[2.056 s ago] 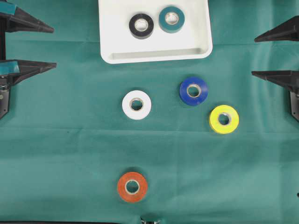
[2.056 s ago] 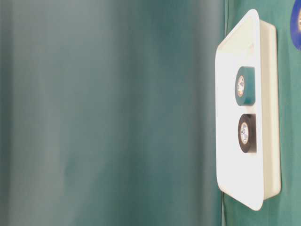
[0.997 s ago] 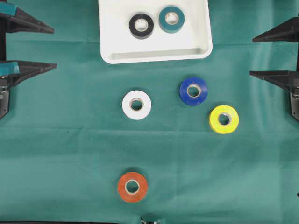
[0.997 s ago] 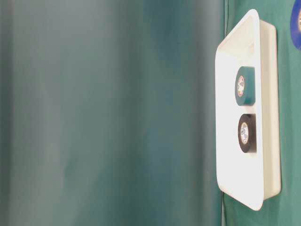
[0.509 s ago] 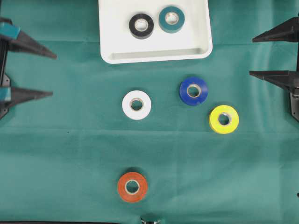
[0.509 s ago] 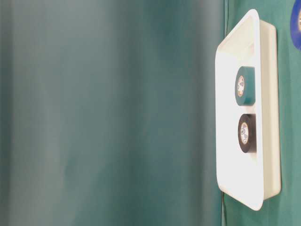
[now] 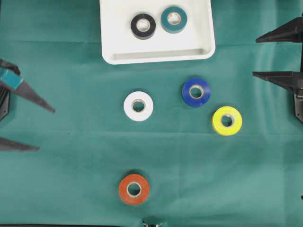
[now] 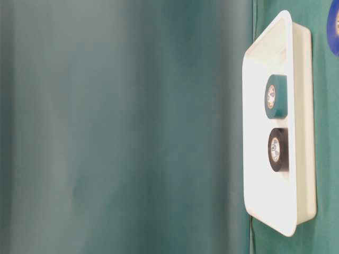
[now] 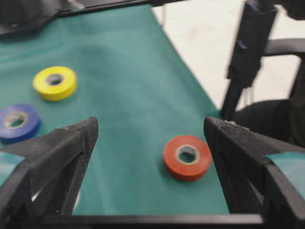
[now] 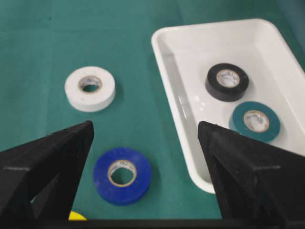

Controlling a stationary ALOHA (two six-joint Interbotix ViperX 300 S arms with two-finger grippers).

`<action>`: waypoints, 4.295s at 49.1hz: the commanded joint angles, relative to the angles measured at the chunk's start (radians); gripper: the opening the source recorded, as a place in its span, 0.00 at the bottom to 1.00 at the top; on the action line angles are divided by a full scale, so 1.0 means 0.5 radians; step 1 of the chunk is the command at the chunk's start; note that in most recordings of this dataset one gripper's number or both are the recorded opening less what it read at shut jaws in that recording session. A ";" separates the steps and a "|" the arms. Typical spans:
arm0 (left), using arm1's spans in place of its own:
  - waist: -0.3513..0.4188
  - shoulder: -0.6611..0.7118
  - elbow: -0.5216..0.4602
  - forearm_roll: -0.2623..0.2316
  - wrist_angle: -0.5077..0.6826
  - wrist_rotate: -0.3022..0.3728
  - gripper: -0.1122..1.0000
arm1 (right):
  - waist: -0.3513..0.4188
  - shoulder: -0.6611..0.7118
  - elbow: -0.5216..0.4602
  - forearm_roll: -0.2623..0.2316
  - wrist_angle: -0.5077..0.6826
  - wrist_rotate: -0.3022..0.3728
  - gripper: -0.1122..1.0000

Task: Pick up the tape from a random location and place it into the white case.
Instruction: 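Move the open left gripper toward the orange tape roll, then lower the left gripper over the orange roll's hole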

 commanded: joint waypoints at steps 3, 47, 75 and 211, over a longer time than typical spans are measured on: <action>-0.018 0.015 -0.031 -0.003 -0.031 0.000 1.00 | -0.003 0.009 -0.025 0.003 -0.025 0.000 0.89; 0.101 0.426 -0.227 0.000 -0.288 0.028 1.00 | -0.003 0.009 -0.025 0.003 -0.021 0.000 0.89; 0.114 1.031 -0.706 0.003 -0.331 0.046 1.00 | -0.003 0.012 -0.025 0.000 -0.012 -0.006 0.89; -0.012 1.807 -1.819 0.009 1.442 0.055 1.00 | -0.003 0.040 -0.015 0.006 0.021 0.000 0.89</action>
